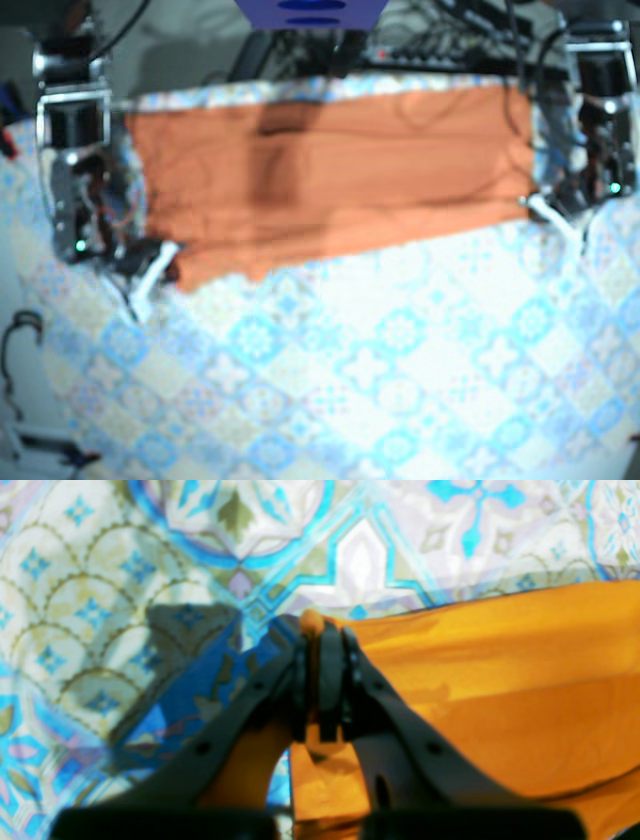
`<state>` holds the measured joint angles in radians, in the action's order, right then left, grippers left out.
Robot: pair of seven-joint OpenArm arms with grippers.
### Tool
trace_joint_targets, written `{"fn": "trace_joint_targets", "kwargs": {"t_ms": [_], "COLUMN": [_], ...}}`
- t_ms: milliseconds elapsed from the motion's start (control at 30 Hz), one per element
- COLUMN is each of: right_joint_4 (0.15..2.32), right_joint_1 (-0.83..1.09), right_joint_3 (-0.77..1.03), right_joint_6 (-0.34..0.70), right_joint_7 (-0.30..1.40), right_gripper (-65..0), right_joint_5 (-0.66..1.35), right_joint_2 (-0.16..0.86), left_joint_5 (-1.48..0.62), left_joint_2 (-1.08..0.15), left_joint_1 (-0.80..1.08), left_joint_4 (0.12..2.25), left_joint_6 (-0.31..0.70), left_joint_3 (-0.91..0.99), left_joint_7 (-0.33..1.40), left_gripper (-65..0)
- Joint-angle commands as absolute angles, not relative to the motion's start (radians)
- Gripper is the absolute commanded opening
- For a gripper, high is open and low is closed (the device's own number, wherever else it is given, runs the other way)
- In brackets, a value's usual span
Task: Fold the T-shirt properly
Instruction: 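Lift both side edges and fold them toward the robot over the shirt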
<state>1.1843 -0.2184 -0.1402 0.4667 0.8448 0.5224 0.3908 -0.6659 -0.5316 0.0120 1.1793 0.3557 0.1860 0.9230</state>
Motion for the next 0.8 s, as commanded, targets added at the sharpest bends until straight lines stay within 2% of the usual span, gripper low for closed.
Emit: {"fn": "trace_joint_targets", "kwargs": {"t_ms": [0,567,767], "right_joint_4": [1.207,1.251,1.296], "right_joint_1": [-0.239,-0.091,-0.044], "right_joint_3": [-0.13,-0.127,-0.054], "right_joint_6": [0.467,0.466,0.464], "right_joint_7": [0.819,0.82,0.837], "right_gripper": [-65.0,-65.0,-65.0], "right_joint_5": [0.53,0.53,0.53], "right_joint_2": [0.42,0.426,0.426], "left_joint_5": [-0.668,-0.67,-0.67], "left_joint_2": [-0.558,-0.559,-0.559], "left_joint_1": [-0.001,0.058,0.079], "left_joint_4": [1.194,1.194,1.196], "left_joint_6": [0.354,0.355,0.355], "left_joint_3": [0.193,0.193,0.194], "left_joint_7": [0.912,0.906,0.906], "left_gripper": [-65.0,-65.0,-65.0]}}
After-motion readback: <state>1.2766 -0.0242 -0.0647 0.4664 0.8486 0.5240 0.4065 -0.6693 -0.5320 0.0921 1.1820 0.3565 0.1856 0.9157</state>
